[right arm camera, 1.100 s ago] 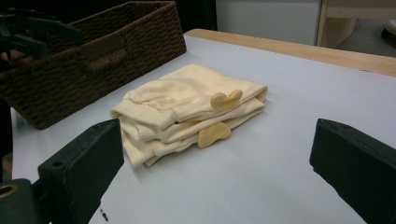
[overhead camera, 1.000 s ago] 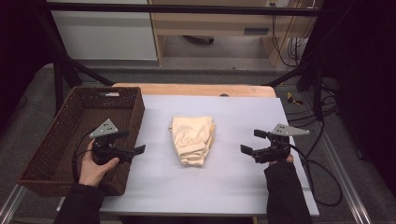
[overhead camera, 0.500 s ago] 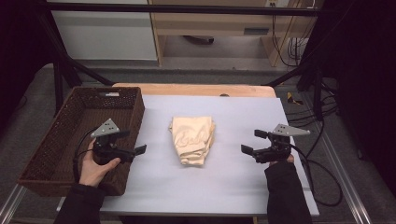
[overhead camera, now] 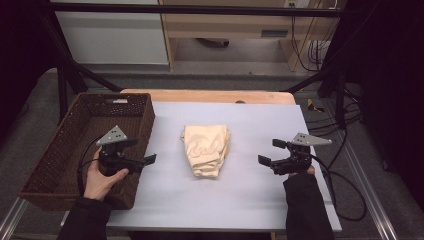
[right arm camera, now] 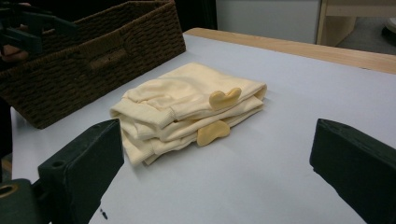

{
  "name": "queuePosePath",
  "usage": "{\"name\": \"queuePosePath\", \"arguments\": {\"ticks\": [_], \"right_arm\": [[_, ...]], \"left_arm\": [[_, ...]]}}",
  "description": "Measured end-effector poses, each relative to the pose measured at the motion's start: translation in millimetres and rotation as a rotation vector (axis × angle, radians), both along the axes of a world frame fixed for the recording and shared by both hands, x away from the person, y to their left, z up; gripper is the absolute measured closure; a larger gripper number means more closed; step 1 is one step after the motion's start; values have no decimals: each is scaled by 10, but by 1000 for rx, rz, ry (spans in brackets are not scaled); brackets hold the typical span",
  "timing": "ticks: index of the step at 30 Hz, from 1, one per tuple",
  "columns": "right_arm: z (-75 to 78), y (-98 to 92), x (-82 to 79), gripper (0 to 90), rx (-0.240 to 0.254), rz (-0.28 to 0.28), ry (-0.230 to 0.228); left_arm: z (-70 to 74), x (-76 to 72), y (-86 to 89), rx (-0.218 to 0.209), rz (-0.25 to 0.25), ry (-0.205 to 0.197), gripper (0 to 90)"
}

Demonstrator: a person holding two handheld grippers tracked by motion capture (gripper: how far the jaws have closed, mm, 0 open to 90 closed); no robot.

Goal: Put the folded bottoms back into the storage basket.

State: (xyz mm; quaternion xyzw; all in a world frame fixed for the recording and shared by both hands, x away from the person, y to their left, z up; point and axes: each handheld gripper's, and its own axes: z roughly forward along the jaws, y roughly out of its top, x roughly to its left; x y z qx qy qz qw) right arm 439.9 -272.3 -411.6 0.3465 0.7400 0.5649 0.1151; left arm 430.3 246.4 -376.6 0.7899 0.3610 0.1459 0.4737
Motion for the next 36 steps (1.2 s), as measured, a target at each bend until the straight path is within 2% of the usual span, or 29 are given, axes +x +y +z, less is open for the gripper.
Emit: {"name": "queuePosePath", "arguments": {"ticks": [11,24,36], "right_arm": [[1,-2,0,33,0,0,-2],[3,-7,-2,33,2,-3,-4],[2,-5,-2,33,0,-2,-5]], "left_arm": [[56,0,-46,-3,1,-6,33],[140,-6,-213,11,-12,-20,33],[180,-37,-310,5,-17,-36,33]]}}
